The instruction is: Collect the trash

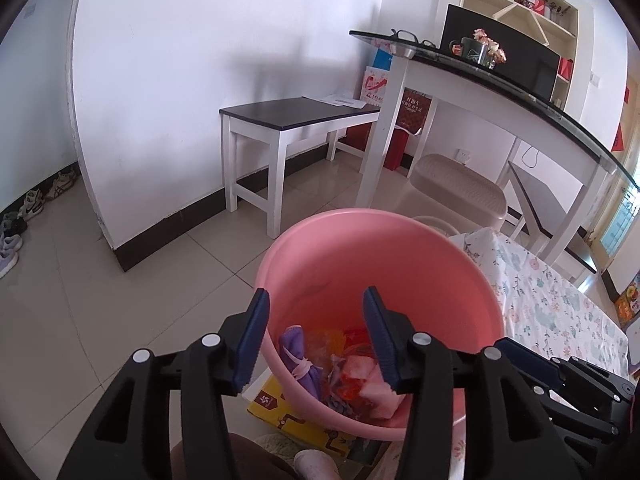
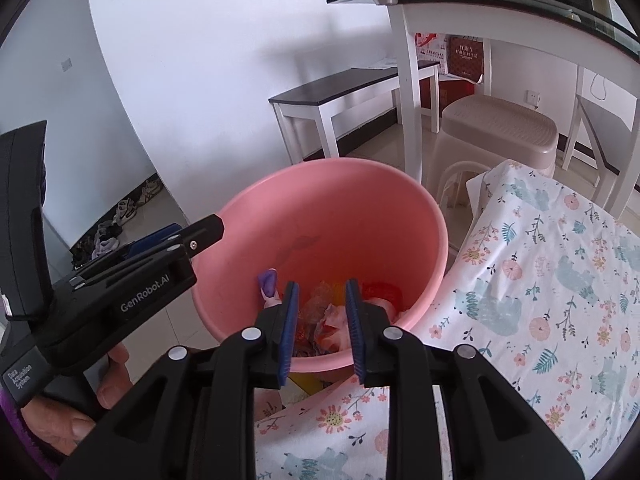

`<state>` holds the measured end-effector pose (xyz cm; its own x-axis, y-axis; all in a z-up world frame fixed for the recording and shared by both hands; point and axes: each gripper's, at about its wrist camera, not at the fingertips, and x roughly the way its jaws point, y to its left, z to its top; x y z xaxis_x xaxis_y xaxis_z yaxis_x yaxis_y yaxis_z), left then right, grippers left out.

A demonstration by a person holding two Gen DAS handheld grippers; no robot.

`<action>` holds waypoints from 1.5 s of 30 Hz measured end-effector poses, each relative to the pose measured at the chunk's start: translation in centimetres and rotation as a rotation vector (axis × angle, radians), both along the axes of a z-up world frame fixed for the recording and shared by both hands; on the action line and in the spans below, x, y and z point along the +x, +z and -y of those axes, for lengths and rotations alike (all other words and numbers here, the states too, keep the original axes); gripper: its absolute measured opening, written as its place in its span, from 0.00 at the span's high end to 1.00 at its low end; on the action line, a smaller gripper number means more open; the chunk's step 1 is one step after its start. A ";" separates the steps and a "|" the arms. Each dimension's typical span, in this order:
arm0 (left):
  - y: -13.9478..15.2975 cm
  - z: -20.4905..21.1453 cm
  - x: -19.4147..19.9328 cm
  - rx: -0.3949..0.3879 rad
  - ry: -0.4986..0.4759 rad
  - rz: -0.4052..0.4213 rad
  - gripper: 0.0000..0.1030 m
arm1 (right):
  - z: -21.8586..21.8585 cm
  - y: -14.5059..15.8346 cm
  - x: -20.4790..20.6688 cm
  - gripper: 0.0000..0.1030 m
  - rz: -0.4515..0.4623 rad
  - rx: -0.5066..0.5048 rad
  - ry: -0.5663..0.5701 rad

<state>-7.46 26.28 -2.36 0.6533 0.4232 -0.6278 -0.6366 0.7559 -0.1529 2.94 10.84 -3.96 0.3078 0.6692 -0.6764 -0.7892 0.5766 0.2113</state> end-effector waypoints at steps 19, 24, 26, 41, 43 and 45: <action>1.7 3.1 -1.4 -0.037 -0.071 0.025 0.41 | 4.5 1.4 -1.4 0.64 0.076 0.009 -0.102; 1.7 4.0 -1.2 -0.073 -0.099 0.048 0.41 | 5.7 1.6 -2.2 0.64 0.143 -0.015 -0.137; 1.7 4.5 -1.0 -0.069 -0.110 0.048 0.41 | 6.2 1.6 -2.3 0.64 0.156 -0.020 -0.150; 1.9 8.9 -0.4 0.014 -0.175 0.019 0.41 | 9.0 1.3 -1.9 0.64 0.143 -0.017 -0.210; 2.0 9.3 -0.5 0.026 -0.179 0.016 0.41 | 9.3 1.3 -1.9 0.64 0.145 -0.014 -0.218; 2.1 9.7 -0.6 0.038 -0.185 0.014 0.41 | 9.6 1.4 -1.9 0.64 0.145 -0.012 -0.231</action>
<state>-8.07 16.57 -0.22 0.7307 0.3186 -0.6038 -0.4845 0.8651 -0.1300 1.00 1.23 -2.56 0.5457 0.5623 -0.6213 -0.6579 0.7467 0.0979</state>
